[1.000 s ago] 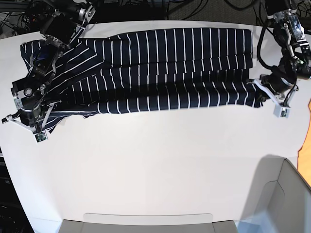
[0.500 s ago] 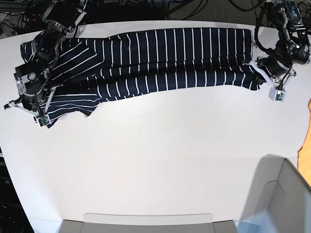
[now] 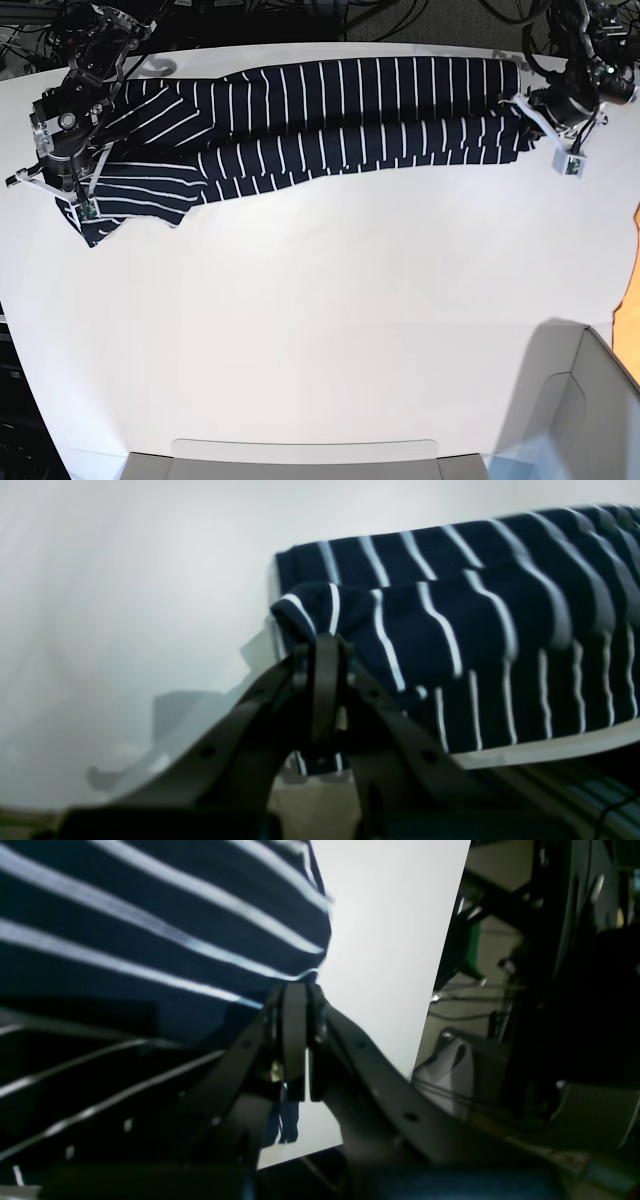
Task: Fold the T-shirt properly
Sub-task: 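Lift the hem with both grippers and fold it toward the folded shoulder edge, then lower the folded strip with both grippers and release it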
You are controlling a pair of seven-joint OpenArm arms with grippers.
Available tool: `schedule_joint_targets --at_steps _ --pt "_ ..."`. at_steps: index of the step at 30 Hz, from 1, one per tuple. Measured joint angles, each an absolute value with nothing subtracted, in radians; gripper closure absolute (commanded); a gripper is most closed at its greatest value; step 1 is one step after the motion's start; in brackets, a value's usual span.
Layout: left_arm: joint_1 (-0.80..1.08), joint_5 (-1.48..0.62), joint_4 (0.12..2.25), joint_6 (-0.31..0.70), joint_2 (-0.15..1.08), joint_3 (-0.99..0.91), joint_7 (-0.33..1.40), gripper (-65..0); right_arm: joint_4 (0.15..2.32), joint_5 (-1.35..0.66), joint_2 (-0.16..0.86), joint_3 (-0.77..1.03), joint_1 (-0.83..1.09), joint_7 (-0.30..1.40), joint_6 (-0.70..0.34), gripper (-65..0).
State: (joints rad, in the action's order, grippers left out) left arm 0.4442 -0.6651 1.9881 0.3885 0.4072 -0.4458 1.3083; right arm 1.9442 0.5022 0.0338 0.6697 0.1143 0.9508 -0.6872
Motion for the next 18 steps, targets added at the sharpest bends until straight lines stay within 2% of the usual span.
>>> schedule_joint_targets --at_steps 4,14,18 --pt "0.474 -0.670 1.988 0.389 0.391 -0.466 1.308 0.0 1.944 0.522 0.024 0.765 0.099 0.954 -0.687 0.0" --pt "0.482 -0.654 1.987 0.385 0.364 -0.416 1.311 0.0 1.934 0.526 -0.020 0.768 0.120 0.953 -0.687 0.0" --pt "0.509 -0.655 1.987 0.381 0.370 -0.416 1.296 -19.9 1.934 0.526 -0.022 0.768 0.119 0.953 -0.687 0.0"
